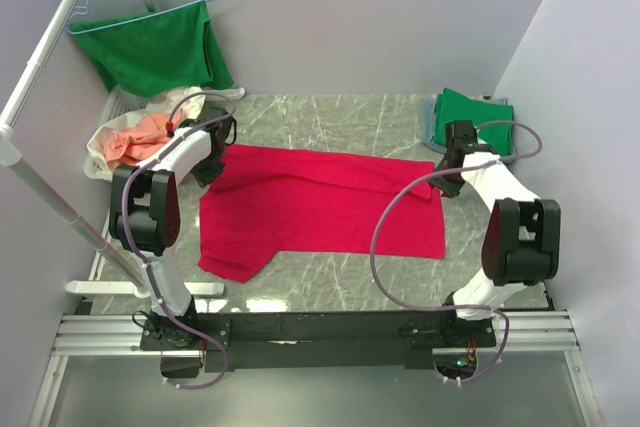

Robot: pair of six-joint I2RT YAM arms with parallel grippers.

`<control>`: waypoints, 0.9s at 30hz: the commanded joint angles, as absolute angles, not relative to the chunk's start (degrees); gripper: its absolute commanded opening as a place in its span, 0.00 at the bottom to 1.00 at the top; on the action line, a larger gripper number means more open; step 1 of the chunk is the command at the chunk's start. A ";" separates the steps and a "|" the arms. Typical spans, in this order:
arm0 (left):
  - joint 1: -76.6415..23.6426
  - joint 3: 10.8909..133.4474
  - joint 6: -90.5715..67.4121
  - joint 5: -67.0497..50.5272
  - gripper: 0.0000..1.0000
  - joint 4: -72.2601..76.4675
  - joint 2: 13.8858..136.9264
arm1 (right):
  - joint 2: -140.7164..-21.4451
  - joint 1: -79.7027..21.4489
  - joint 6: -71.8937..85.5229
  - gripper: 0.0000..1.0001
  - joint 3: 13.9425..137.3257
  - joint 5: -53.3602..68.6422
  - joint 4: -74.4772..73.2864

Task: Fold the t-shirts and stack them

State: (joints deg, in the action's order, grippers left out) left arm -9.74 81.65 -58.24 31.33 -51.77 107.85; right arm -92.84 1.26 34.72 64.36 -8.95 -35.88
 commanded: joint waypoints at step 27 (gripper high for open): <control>-10.11 80.86 -55.90 29.27 0.27 -47.28 104.50 | -101.25 -2.55 34.63 0.36 63.28 -7.99 -34.54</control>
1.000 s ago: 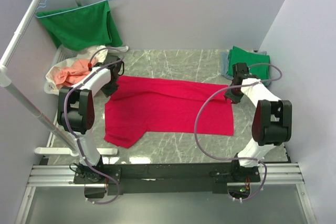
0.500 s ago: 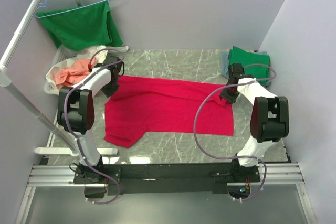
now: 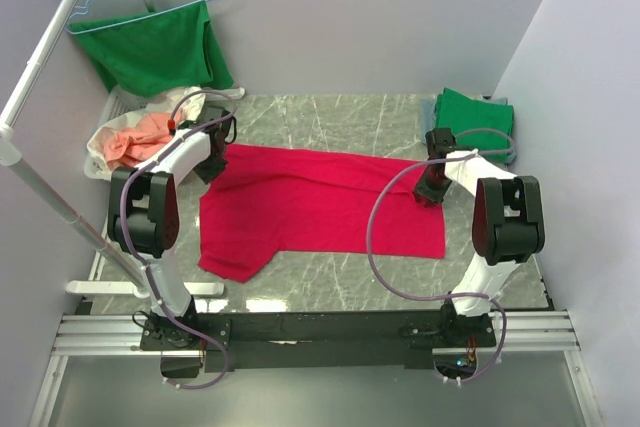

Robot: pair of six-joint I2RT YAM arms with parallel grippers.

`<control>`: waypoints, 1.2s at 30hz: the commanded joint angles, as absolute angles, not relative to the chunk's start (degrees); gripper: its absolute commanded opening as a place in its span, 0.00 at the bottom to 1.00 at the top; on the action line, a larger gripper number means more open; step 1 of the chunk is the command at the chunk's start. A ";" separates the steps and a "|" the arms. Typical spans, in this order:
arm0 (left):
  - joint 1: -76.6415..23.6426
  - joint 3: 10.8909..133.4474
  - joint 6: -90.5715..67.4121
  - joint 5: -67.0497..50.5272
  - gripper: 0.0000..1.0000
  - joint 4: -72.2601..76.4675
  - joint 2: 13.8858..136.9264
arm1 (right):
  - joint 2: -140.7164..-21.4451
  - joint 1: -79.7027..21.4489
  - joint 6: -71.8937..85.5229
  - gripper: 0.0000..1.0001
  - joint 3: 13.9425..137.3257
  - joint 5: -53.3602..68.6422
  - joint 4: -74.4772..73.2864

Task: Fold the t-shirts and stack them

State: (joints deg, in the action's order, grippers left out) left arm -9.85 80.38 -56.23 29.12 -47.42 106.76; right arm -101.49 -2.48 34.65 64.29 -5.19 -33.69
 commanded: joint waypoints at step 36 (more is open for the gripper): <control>-10.72 88.50 -46.50 23.55 0.27 -39.46 112.93 | -91.85 -4.22 33.22 0.29 71.81 -13.11 -40.70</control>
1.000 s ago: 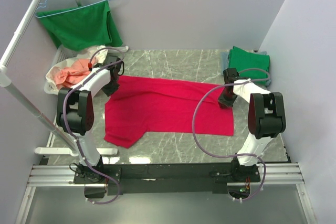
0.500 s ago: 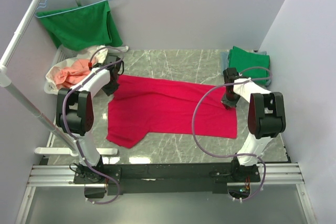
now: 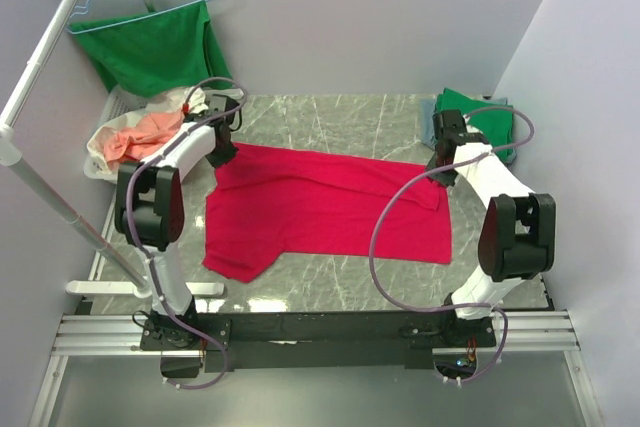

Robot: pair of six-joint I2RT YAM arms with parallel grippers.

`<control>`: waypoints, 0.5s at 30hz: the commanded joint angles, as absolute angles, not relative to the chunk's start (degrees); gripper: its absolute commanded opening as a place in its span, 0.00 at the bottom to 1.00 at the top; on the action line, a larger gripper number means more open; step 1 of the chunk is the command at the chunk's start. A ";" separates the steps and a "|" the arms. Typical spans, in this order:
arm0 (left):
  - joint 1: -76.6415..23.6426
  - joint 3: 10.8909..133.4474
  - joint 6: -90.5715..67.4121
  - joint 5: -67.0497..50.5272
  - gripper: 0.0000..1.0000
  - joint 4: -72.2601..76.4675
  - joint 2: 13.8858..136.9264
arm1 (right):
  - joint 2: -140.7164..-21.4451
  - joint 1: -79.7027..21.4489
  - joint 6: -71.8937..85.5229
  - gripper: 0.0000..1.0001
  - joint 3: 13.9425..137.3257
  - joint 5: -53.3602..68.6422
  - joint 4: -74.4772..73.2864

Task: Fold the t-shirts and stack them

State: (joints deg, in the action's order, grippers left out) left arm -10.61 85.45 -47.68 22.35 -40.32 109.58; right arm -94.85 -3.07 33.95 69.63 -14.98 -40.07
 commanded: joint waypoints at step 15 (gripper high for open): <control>-7.91 89.29 -47.90 26.37 0.33 -39.28 118.56 | -92.37 -5.80 33.31 0.29 70.49 -10.72 -38.76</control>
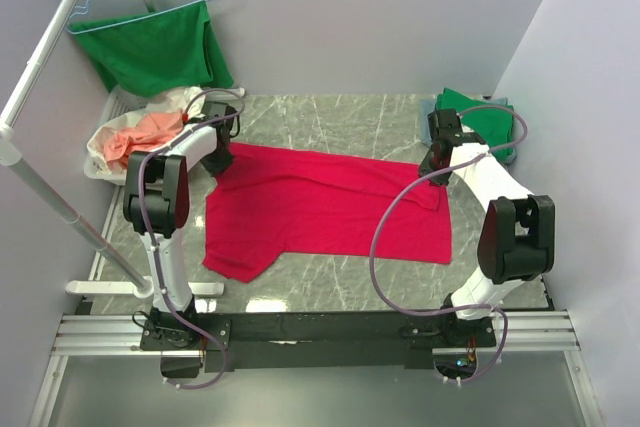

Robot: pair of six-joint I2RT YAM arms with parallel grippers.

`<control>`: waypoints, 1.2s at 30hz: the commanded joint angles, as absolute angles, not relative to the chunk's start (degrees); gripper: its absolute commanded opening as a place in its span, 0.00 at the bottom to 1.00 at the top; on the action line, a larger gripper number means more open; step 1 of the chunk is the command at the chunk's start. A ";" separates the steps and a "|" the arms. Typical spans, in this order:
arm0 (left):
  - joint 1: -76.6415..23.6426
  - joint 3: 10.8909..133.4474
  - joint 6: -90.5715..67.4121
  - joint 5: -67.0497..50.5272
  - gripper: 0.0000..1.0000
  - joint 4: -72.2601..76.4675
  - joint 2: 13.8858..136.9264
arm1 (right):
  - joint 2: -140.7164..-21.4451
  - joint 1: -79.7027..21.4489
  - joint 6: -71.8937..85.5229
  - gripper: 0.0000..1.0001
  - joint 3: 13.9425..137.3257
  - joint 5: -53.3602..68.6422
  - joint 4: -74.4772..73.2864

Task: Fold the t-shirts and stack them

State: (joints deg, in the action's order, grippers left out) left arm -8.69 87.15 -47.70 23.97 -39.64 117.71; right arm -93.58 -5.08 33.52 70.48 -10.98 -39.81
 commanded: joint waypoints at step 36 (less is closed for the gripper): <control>-9.49 88.25 -48.16 25.93 0.01 -43.24 108.99 | -91.41 -7.29 33.49 0.28 70.49 -9.41 -39.11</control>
State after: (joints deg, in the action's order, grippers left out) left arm -8.03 88.95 -47.51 24.03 -41.45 115.28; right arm -93.58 -5.98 33.56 70.48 -10.41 -40.01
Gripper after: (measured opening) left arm 0.019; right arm 0.283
